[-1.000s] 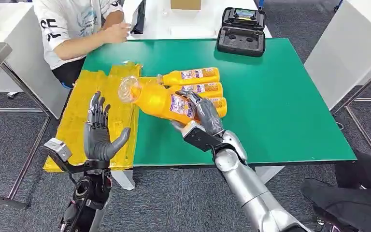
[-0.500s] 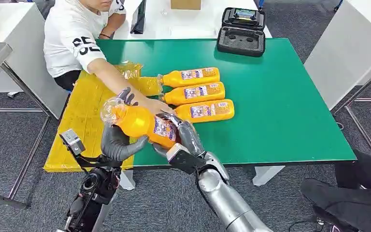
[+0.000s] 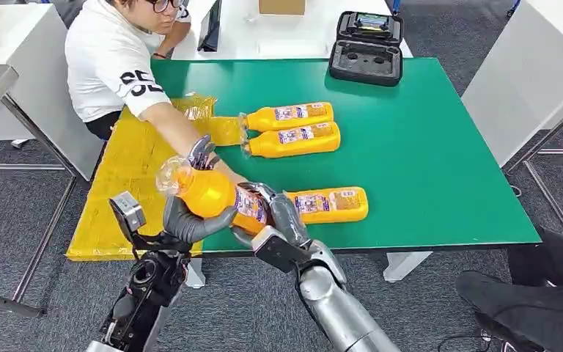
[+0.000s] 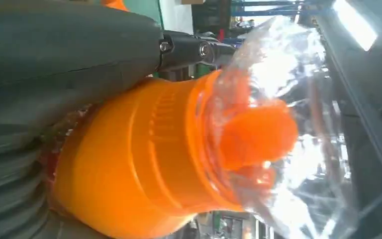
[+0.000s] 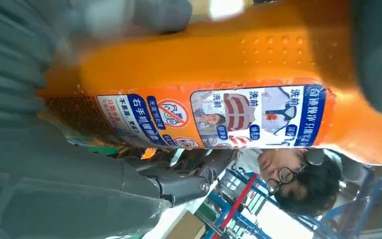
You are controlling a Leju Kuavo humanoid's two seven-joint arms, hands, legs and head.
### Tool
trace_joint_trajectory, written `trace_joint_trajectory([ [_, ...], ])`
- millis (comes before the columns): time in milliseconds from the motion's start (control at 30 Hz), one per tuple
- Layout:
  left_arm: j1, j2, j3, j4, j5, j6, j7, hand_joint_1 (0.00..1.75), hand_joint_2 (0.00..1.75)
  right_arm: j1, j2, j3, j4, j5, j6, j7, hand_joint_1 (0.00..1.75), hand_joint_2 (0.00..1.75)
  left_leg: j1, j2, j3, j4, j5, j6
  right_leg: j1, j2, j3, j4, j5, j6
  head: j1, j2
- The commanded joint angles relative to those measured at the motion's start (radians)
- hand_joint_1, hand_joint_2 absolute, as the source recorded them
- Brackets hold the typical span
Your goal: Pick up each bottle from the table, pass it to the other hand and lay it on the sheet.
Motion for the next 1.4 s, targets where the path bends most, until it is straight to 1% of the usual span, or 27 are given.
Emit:
trace_joint_trajectory([
  [33,-0.078,0.009,-0.031,0.133,-0.028,0.006,0.007,0.00,1.75,-0.012,-0.018,-0.017,-0.007,0.002,0.008,0.006,1.75,1.75,0.001,-0.002,0.000,0.000,0.001,-0.001,0.001,-0.002,0.000,0.000,0.000,-0.001,0.000,0.000],
  [333,-0.107,0.006,-0.029,0.191,-0.042,0.006,0.009,0.00,1.75,0.008,-0.018,-0.029,-0.052,0.008,0.009,0.024,1.75,1.75,0.001,-0.002,-0.001,0.000,0.001,-0.001,0.001,-0.002,0.000,0.000,0.000,-0.001,0.000,0.000],
  [467,-0.105,0.013,-0.027,0.196,-0.030,-0.028,0.015,0.02,1.75,-0.002,-0.018,-0.029,-0.039,0.011,0.015,0.025,1.75,1.75,0.000,0.000,0.000,0.000,0.000,-0.001,0.000,0.000,0.000,0.000,0.000,-0.001,0.000,0.000],
  [500,-0.105,0.015,-0.028,0.198,-0.022,-0.047,0.018,0.17,1.75,-0.006,-0.018,-0.028,-0.037,0.016,0.012,0.024,1.75,1.75,0.001,0.000,0.000,0.000,0.001,-0.002,0.001,-0.001,0.000,0.000,0.001,-0.002,0.000,0.000],
  [533,-0.104,0.014,-0.024,0.198,-0.017,-0.052,0.019,0.47,1.75,-0.007,-0.017,-0.029,-0.035,0.016,0.012,0.024,1.75,1.75,0.001,-0.001,0.000,0.000,0.001,-0.001,0.001,-0.001,0.000,0.000,0.000,-0.001,0.000,0.000],
  [567,-0.102,0.014,-0.023,0.197,-0.017,-0.054,0.018,0.96,1.75,-0.009,-0.017,-0.030,-0.035,0.018,0.011,0.024,1.75,1.75,0.001,0.000,0.000,0.000,0.001,-0.002,0.001,-0.001,0.000,0.000,0.001,-0.002,0.000,0.000],
  [600,-0.101,0.012,-0.018,0.195,-0.009,-0.063,0.015,1.41,1.75,-0.010,-0.017,-0.026,-0.035,0.029,0.002,0.029,1.75,1.75,0.001,0.000,0.000,0.000,0.001,-0.002,0.001,-0.001,0.000,0.000,0.001,-0.002,0.000,0.000],
  [633,-0.101,0.011,-0.015,0.195,0.003,-0.077,0.015,1.48,1.75,-0.010,-0.016,-0.025,-0.034,0.030,0.002,0.030,1.75,1.75,0.001,0.000,0.000,0.000,0.000,-0.001,0.001,0.000,0.000,0.000,0.000,-0.001,0.000,0.000],
  [667,-0.099,0.008,-0.009,0.189,0.030,-0.107,0.009,1.59,1.75,-0.010,-0.016,-0.023,-0.031,0.033,0.004,0.032,1.75,1.75,0.000,0.000,0.000,0.000,0.000,-0.001,0.000,0.000,0.000,0.000,0.000,-0.001,0.000,0.000],
  [700,-0.096,0.005,0.001,0.186,0.081,-0.163,0.007,1.69,1.75,-0.013,-0.018,-0.016,-0.025,0.043,0.000,0.037,1.75,1.75,0.001,0.000,0.000,0.000,0.000,-0.002,0.001,0.000,0.000,0.000,0.001,-0.002,0.000,0.000],
  [733,-0.094,0.005,0.003,0.184,0.098,-0.182,0.007,1.69,1.75,-0.013,-0.018,-0.013,-0.020,0.047,-0.003,0.039,1.75,1.75,0.001,0.000,0.000,0.000,0.000,-0.001,0.001,0.000,0.000,0.000,0.000,-0.001,0.000,0.000],
  [767,-0.090,0.010,-0.003,0.173,0.095,-0.183,0.002,1.75,1.75,-0.016,-0.017,-0.012,-0.012,0.049,-0.002,0.039,1.75,1.75,0.000,0.000,0.000,0.000,0.000,-0.001,0.001,0.000,0.000,0.000,0.000,-0.001,0.000,0.000],
  [867,-0.091,0.008,0.000,0.167,0.129,-0.219,0.004,1.75,1.75,-0.018,-0.018,-0.008,0.003,0.066,-0.014,0.045,1.75,1.75,0.001,0.001,0.000,0.000,0.000,-0.002,0.002,0.001,0.000,-0.001,0.001,-0.002,0.000,0.000],
  [1133,-0.090,0.010,0.000,0.158,0.160,-0.254,-0.005,1.75,1.75,-0.013,-0.018,-0.010,0.007,0.086,-0.023,0.055,1.75,1.75,0.001,0.000,0.000,0.000,0.000,-0.001,0.001,0.000,0.000,0.000,0.000,-0.001,0.000,0.000],
  [1400,-0.088,0.010,0.000,0.155,0.161,-0.254,-0.005,1.75,1.75,-0.012,-0.018,-0.010,0.006,0.090,-0.023,0.057,1.75,1.75,0.001,0.000,0.000,0.000,0.000,-0.001,0.001,-0.001,0.001,0.000,0.000,-0.001,0.000,0.000],
])
